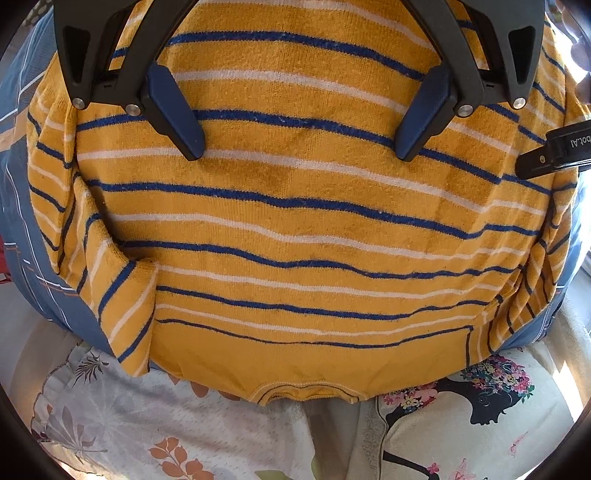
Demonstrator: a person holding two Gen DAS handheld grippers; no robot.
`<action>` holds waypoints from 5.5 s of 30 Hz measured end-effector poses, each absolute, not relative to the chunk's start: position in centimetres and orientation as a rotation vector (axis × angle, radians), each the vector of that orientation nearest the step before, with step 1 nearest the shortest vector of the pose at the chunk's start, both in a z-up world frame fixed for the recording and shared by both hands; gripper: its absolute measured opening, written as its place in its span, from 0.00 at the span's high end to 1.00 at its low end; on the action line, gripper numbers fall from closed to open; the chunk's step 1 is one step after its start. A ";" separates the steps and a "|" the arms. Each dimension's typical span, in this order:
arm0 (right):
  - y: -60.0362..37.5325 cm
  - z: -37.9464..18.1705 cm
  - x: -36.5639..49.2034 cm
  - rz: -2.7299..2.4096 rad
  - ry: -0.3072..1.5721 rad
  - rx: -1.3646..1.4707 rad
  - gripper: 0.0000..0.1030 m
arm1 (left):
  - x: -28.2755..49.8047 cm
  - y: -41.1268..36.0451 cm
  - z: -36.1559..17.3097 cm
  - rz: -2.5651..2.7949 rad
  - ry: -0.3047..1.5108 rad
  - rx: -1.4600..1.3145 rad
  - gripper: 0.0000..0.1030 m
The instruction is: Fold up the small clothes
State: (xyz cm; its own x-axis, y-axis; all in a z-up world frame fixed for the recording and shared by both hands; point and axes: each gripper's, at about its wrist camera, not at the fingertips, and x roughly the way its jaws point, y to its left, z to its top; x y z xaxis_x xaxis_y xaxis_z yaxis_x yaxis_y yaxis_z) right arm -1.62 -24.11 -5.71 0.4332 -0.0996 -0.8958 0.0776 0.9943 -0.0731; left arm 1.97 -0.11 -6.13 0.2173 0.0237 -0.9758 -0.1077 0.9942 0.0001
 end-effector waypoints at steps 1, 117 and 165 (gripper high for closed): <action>-24.2 -5.6 -1.5 -0.112 1.126 -0.022 0.00 | 2.4 -0.1 -6.1 0.099 1.368 -0.086 0.00; -57.7 2.9 -8.4 -0.418 0.990 0.086 0.98 | -5.9 -6.2 3.8 0.209 1.017 -0.072 0.20; -50.3 0.4 -12.8 -0.655 1.086 0.368 0.36 | -6.0 27.3 0.7 0.457 1.022 -0.384 0.63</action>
